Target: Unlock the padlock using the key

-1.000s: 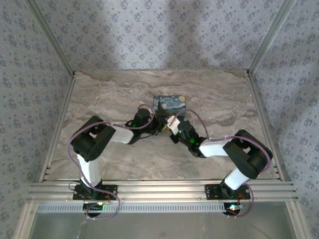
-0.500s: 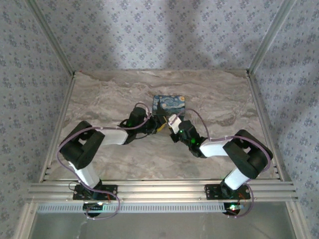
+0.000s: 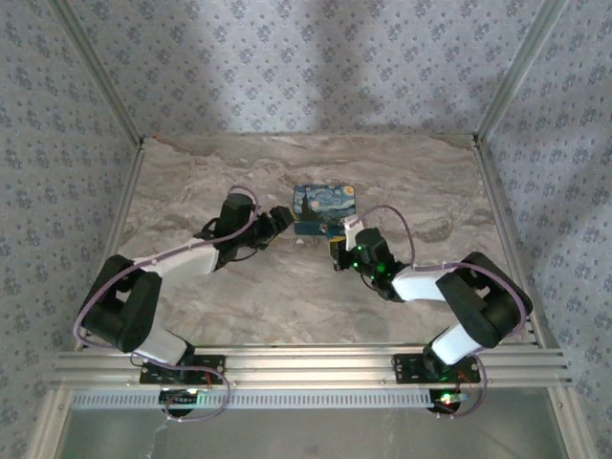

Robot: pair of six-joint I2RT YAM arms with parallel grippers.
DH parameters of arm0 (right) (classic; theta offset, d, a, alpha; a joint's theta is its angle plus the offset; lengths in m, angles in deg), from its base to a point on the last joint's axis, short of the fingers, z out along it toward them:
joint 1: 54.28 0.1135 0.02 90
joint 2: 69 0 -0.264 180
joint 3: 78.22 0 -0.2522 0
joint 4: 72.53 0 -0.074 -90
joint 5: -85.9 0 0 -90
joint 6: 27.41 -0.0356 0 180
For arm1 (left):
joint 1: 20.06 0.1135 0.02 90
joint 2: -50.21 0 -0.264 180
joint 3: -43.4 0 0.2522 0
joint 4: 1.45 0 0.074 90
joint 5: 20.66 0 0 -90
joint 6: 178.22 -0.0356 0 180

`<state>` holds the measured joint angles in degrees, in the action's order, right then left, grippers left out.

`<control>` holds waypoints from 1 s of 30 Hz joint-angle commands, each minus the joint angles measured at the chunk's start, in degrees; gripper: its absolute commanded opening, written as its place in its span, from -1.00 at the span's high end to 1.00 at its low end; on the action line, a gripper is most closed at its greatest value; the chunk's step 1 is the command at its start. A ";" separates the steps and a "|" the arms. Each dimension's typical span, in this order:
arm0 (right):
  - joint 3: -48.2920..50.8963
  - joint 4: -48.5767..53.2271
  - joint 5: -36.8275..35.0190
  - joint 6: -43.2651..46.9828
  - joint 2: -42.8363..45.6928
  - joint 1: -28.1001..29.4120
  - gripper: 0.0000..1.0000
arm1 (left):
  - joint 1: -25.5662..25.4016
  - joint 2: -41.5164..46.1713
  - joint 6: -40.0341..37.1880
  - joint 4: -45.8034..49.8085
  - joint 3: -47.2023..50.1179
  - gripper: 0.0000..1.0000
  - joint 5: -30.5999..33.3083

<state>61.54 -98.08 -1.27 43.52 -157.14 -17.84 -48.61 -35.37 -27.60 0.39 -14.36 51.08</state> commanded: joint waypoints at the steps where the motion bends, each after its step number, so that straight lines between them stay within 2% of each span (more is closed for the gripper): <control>1: 0.62 -1.36 4.66 -10.71 0.26 -0.71 1.00 | 2.12 -0.99 -4.97 5.11 -4.23 -0.53 -1.68; 13: 1.98 -6.45 12.35 -29.47 -4.88 -4.70 1.00 | 3.78 -15.69 -10.37 9.30 -18.95 -0.55 -10.30; 20: 2.05 -5.89 13.39 -31.23 -7.11 -4.96 1.00 | 3.78 -22.43 -12.44 12.36 -24.57 -0.54 -12.06; 25: 1.93 -5.78 14.40 -31.38 -8.03 -5.07 0.96 | 3.68 -24.62 -12.46 11.86 -24.34 -0.46 -11.71; 28: 2.28 -5.93 13.59 -30.98 -7.43 -5.15 0.91 | 3.60 -25.25 -12.42 11.11 -23.21 -0.38 -11.80; 30: 2.85 -5.72 12.88 -30.86 -6.42 -5.41 0.80 | 3.60 -25.32 -12.53 10.69 -22.23 -0.34 -11.55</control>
<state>62.89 -105.34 12.30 13.60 -163.98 -22.62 -45.07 -60.27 -38.97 10.79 -37.60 40.04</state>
